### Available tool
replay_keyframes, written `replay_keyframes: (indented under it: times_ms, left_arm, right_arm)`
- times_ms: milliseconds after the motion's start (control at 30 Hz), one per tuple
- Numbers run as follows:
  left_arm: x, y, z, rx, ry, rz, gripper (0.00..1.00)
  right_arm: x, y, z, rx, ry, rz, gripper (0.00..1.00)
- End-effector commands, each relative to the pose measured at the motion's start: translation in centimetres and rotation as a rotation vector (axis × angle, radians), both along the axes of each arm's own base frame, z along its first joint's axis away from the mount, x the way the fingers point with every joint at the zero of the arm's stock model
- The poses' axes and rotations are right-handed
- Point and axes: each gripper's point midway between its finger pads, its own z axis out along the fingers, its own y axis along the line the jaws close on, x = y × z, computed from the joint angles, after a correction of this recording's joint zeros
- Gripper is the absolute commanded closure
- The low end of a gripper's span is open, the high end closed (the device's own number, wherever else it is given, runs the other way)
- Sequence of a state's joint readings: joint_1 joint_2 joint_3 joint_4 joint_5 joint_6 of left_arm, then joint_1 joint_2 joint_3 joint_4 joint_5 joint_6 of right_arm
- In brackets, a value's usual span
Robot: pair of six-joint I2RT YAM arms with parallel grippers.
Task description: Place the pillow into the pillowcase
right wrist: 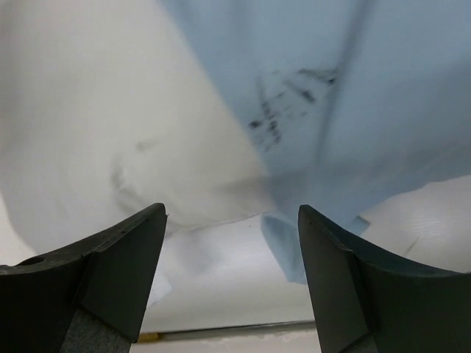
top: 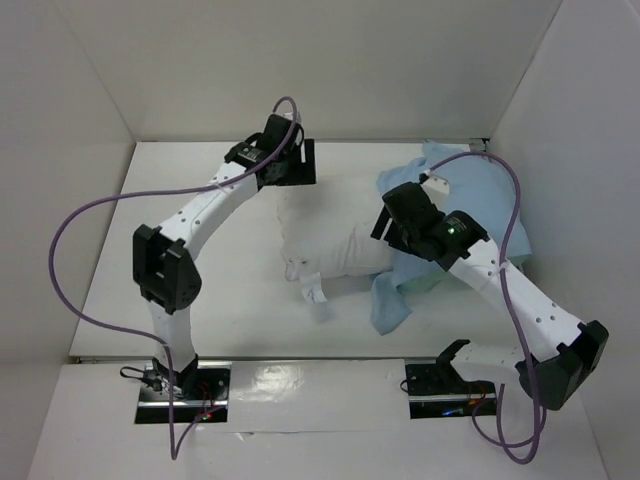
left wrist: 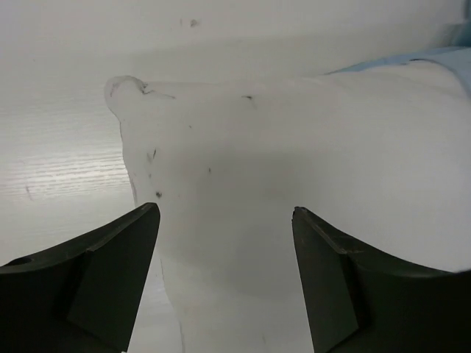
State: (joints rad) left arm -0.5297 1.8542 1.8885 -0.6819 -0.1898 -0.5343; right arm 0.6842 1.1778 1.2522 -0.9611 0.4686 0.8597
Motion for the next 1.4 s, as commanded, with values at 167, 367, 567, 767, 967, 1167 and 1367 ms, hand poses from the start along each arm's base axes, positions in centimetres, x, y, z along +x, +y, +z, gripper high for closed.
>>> replay_keyframes:
  times_ms: [167, 367, 567, 767, 967, 1167, 1367]
  left_arm:
    - [1.3, -3.7, -8.5, -0.132, 0.126, -0.154, 0.19]
    - [-3.2, -4.9, -10.3, -0.284, 0.226, -0.212, 0.71]
    - [-12.4, -4.2, -7.5, -0.387, 0.187, -0.244, 0.89]
    - [-20.0, -4.0, -5.7, -0.377, 0.164, -0.391, 0.78]
    - [-23.3, -6.5, -2.0, -0.334, 0.163, -0.579, 0.26]
    - [-20.0, -2.6, 3.9, -0.295, -0.057, -0.395, 0.13]
    - [-16.1, 6.5, 2.5, -0.164, -0.060, 0.031, 0.17]
  right_arm:
    - [1.6, -6.6, 1.3, 0.088, -0.227, -0.344, 0.20]
    - [4.6, -7.4, -5.5, 0.243, -0.089, -0.213, 0.25]
    - [7.9, 1.9, -6.9, 0.303, -0.031, 0.230, 0.33]
    - [9.0, 7.5, -4.9, 0.214, -0.051, 0.364, 0.29]
    - [13.6, -0.8, -1.4, 0.047, -0.098, 0.157, 0.10]
    - [12.1, 1.0, 3.1, -0.072, -0.108, 0.276, 0.06]
    - [8.0, 6.5, 3.7, -0.213, -0.140, 0.327, 0.04]
